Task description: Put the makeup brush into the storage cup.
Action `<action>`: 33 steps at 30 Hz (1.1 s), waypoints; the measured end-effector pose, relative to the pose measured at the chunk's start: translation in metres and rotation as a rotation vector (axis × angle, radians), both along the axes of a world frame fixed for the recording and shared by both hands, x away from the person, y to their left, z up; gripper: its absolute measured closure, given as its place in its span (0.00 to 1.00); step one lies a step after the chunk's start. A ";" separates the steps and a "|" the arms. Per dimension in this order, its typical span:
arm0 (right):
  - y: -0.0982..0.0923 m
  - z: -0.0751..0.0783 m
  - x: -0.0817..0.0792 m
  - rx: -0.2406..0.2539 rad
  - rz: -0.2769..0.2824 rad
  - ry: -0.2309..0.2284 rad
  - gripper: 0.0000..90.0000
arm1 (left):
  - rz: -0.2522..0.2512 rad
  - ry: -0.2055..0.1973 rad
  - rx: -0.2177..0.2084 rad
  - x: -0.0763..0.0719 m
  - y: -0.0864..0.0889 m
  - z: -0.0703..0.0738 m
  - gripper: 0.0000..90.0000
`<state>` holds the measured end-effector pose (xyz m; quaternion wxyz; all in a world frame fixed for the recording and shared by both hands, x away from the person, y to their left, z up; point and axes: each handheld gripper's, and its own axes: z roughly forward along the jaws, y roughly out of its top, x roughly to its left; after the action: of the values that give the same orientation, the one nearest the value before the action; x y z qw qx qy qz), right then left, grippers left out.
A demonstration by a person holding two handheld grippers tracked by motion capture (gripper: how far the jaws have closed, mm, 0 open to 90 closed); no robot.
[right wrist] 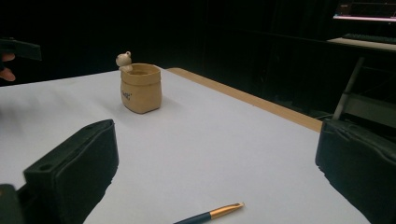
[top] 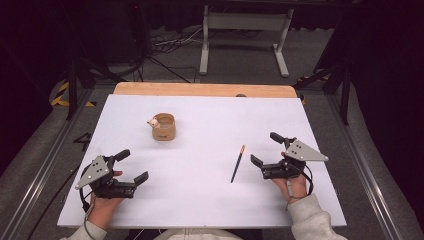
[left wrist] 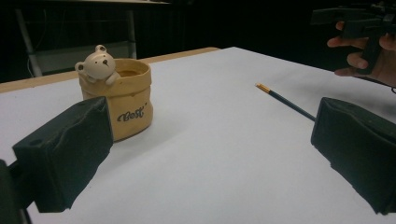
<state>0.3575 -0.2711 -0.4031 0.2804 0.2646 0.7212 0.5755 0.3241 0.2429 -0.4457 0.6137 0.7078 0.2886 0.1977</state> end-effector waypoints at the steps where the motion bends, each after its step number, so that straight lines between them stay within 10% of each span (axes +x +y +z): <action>1: 0.002 0.001 0.001 -0.010 -0.003 0.003 0.00 | -0.001 0.001 0.003 0.000 0.000 0.000 0.00; 19: 0.012 0.026 0.019 -0.102 -0.008 0.090 0.09 | -0.006 0.006 0.015 0.000 -0.001 0.000 0.00; 33: 0.026 0.042 0.038 -0.270 -0.039 0.288 0.10 | -0.012 0.016 0.021 0.001 -0.003 -0.001 0.00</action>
<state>0.3950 -0.2451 -0.3606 0.2185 0.3181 0.8191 0.4243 0.3246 0.2400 -0.4467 0.6051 0.7176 0.2870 0.1913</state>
